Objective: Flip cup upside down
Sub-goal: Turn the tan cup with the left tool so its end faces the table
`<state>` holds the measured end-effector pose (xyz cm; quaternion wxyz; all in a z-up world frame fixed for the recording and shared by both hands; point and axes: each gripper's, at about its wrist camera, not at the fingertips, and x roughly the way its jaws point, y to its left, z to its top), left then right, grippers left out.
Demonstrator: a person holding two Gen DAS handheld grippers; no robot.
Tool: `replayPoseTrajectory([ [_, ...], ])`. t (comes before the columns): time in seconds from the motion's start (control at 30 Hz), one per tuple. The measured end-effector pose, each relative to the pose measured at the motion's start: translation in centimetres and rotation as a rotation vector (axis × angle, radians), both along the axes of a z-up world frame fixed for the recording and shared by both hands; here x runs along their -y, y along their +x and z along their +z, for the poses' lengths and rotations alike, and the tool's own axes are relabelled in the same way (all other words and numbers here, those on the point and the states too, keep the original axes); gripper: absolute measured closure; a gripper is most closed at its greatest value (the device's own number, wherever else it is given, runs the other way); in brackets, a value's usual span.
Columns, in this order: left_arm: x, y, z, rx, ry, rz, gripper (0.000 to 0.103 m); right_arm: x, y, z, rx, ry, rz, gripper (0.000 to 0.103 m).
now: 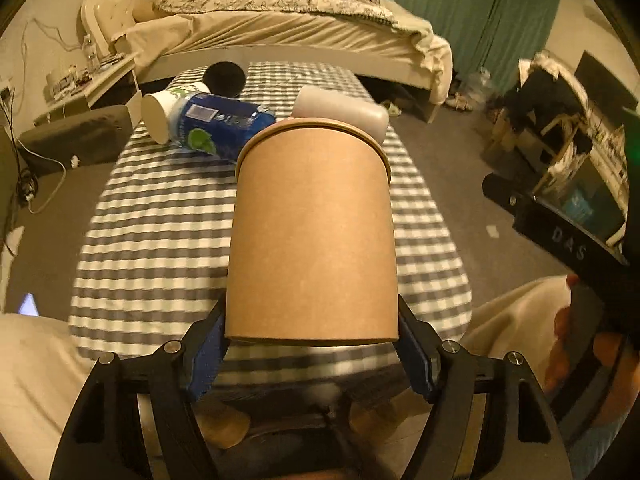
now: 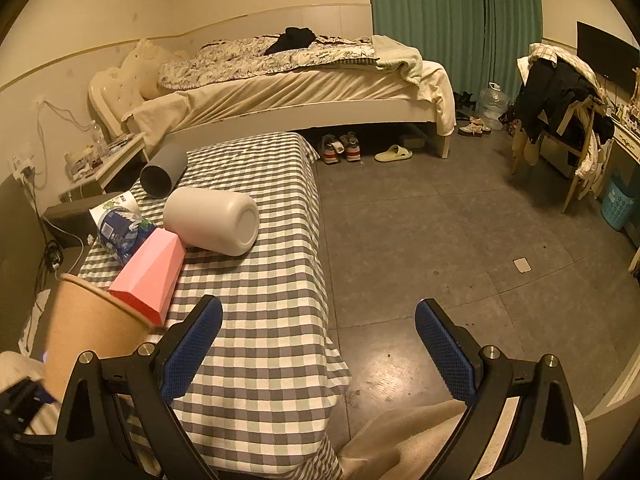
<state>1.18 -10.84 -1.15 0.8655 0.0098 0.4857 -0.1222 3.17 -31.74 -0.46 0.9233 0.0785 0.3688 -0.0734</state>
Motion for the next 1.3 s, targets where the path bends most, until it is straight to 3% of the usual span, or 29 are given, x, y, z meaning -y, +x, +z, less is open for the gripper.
replayPoseTrajectory([
  [0.23,-2.0,-1.2,-0.9,-0.126,0.138,-0.035,0.026,-0.1,-0.1,-0.2,-0.012,-0.002,-0.002,0.006],
  [0.6,-3.3,-0.1,-1.9,-0.345,0.372,-0.217,0.026,-1.1,0.6,-0.7,-0.034,-0.015,0.018,0.006],
  [0.87,-1.2,2.5,-2.8,-0.375,0.48,-0.307,0.026,-1.1,0.4,-0.4,-0.014,-0.009,0.018,0.006],
  [1.13,-0.9,4.0,-2.5,-0.385,0.469,-0.275,0.026,1.4,-0.3,-0.4,-0.006,0.068,-0.022,0.006],
  [1.3,-1.0,3.3,-1.7,-0.389,0.584,-0.325,0.026,1.9,-0.2,-0.4,-0.009,0.113,-0.027,0.006],
])
